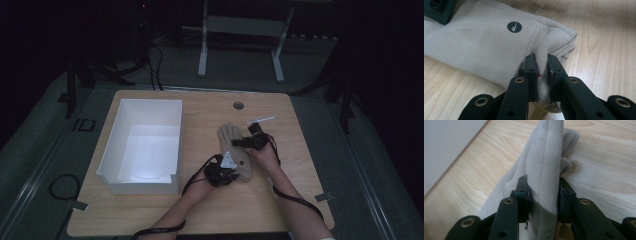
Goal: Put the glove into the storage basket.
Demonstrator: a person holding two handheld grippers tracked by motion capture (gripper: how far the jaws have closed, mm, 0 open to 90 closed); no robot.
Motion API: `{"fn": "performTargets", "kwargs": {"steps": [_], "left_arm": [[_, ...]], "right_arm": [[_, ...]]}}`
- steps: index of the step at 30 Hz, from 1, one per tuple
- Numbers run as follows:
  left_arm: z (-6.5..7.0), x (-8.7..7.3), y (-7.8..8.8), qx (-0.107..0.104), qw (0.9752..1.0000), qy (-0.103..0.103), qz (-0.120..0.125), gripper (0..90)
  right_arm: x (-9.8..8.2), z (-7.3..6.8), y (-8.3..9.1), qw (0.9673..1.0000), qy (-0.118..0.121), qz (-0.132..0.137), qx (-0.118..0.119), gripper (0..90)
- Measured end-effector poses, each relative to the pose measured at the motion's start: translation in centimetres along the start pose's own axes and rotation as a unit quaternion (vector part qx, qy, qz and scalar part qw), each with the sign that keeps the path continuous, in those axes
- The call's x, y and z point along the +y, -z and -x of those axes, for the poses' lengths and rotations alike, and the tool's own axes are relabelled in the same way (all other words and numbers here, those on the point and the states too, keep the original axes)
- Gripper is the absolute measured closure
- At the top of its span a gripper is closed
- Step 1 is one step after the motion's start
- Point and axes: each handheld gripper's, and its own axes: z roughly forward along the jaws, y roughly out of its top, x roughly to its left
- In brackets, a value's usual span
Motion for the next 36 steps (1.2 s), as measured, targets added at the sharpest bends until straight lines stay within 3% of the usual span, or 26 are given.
{"fn": "performTargets", "kwargs": {"steps": [5, 8, 13, 19, 30, 36], "left_arm": [[-0.1, 0.3, 0.4, 0.001, 1.0000, 0.003, -0.004, 81.2], [-0.2, 0.7, 1.1, 0.003, 1.0000, 0.002, -0.001, 81.2], [-0.3, 1.6, 2.3, 0.005, 0.9999, 0.004, 0.012, 81.2], [-0.2, 3.4, 4.4, 0.004, 0.9996, 0.001, 0.028, 81.2], [0.0, 7.2, 9.0, 0.036, 0.9984, -0.036, 0.025, 81.1], [-0.2, 8.0, 11.5, 0.053, 0.9974, -0.045, 0.020, 81.1]], "right_arm": [[0.2, -0.2, 0.4, 1.0000, 0.002, 0.006, 0.000, 69.2], [0.6, -0.2, 1.1, 0.9997, -0.006, 0.019, 0.015, 69.2], [1.5, -0.7, 2.9, 0.9990, -0.003, 0.041, 0.018, 69.1], [2.9, -1.7, 5.6, 0.9967, -0.002, 0.072, 0.038, 69.1], [5.9, -4.1, 9.8, 0.9917, 0.016, 0.120, 0.043, 69.1], [7.5, -5.5, 10.7, 0.9899, 0.025, 0.131, 0.049, 69.1]]}}
